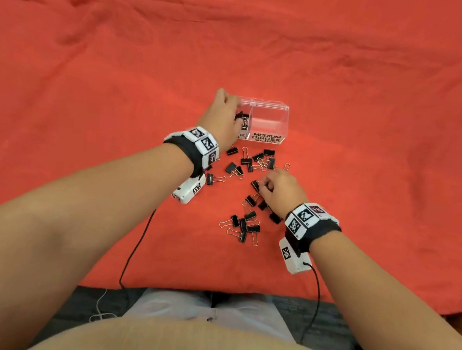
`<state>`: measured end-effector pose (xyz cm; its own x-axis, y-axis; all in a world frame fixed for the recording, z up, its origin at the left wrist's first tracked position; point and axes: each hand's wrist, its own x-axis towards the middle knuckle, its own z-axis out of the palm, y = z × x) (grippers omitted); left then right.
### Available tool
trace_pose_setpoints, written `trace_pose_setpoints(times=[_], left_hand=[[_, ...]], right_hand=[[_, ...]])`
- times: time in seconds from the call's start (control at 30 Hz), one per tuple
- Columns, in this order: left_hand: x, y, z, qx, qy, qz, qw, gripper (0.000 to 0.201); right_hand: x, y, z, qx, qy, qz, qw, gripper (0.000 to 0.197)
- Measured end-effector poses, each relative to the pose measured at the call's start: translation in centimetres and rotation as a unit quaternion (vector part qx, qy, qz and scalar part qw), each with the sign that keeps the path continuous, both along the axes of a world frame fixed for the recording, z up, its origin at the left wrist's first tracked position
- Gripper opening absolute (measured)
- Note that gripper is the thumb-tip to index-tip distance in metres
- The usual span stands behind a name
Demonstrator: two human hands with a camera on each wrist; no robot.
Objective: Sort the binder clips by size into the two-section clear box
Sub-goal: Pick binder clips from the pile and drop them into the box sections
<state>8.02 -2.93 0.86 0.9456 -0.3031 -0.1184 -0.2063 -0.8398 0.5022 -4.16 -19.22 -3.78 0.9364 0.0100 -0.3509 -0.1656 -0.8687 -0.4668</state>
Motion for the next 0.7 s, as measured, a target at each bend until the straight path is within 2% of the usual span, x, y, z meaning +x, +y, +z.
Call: trace_pose_setpoints(times=[0.1,0.23,0.43,0.6,0.7], left_hand=[[-3.3,0.0,-1.5,0.034,0.0,-0.071,0.997,0.022],[-6.1,0.7,-4.5,0.095,0.056,-0.135,0.985,0.035],[-6.4,2.0,-4.9,0.101,0.08,-0.131,0.983,0.028],[-6.0,3.8,-4.8,0.117,0.076,-0.131,0.981,0.029],[-5.9,3.7,-4.5,0.108,0.064,-0.121,0.985,0.028]], right_hand=[[1.0,0.4,0.7,0.002,-0.023,0.005,1.0,0.011],[2.9,1.4,0.8,0.0,-0.033,0.005,0.999,0.013],[4.0,3.0,0.0,-0.035,-0.002,-0.007,0.999,0.027],[3.7,2.9,-0.2,-0.037,0.002,0.003,0.999,0.02],[3.2,2.5,0.0,-0.008,0.005,0.001,1.0,0.018]])
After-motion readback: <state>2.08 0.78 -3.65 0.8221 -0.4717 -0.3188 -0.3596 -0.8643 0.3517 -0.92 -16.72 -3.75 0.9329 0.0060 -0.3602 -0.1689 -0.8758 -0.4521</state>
